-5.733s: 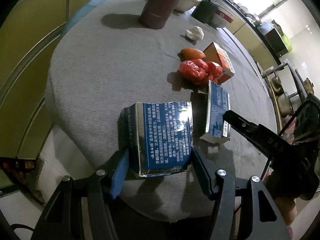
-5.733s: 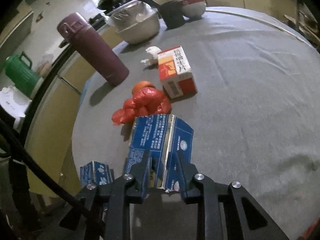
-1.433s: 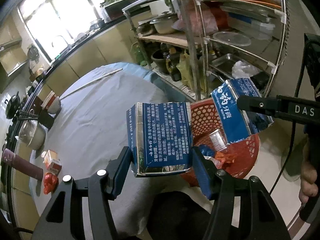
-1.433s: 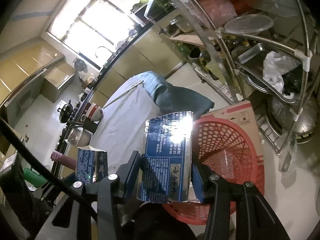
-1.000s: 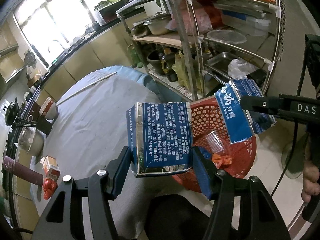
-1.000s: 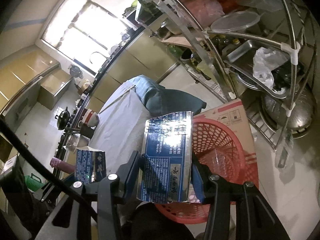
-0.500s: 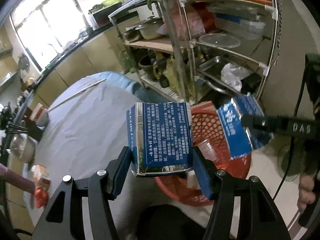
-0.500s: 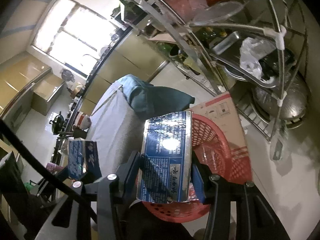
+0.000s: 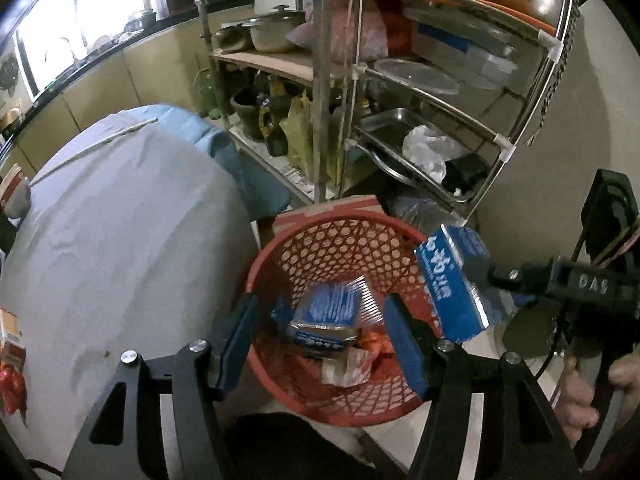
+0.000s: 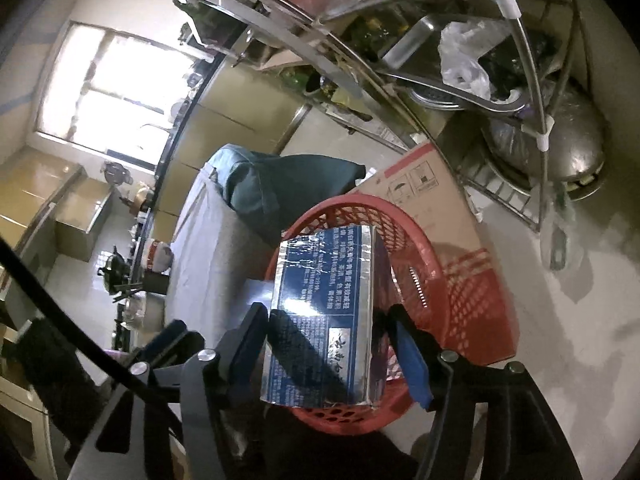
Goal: Collect trash
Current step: 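Open both tools to drop the boxes into the red basket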
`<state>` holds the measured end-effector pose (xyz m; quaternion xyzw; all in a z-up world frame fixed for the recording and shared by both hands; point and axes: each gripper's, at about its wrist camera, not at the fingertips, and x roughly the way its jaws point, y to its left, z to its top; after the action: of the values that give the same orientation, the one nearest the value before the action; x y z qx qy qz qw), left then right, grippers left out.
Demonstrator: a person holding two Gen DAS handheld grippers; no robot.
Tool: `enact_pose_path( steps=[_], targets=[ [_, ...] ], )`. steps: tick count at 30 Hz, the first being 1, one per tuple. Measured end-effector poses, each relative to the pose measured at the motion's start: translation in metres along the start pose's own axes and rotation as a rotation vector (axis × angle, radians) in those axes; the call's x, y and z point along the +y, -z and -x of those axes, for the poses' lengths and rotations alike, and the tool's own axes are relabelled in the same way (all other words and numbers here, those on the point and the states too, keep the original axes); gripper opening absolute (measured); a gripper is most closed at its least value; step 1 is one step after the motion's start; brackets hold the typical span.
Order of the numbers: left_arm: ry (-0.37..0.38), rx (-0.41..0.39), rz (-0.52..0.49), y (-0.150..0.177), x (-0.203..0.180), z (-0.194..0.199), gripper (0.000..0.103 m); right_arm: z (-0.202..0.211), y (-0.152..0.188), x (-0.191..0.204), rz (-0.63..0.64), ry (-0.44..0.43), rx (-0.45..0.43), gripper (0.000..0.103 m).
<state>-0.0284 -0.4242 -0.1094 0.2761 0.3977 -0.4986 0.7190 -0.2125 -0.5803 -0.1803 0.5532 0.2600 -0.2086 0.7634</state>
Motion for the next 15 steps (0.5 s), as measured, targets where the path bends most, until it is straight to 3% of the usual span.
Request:
enact_pose_path(
  steps=[8,15],
  targets=[
    [-0.106,-0.072,-0.004,0.020,0.021,0.040,0.072,0.001,0.009,0.031,0.058,-0.014,-0.018,0.069],
    [-0.325,-0.177,0.069,0.043,0.067,0.091,0.075,0.014,0.021,0.073,0.157,-0.052,-0.101,0.069]
  ],
)
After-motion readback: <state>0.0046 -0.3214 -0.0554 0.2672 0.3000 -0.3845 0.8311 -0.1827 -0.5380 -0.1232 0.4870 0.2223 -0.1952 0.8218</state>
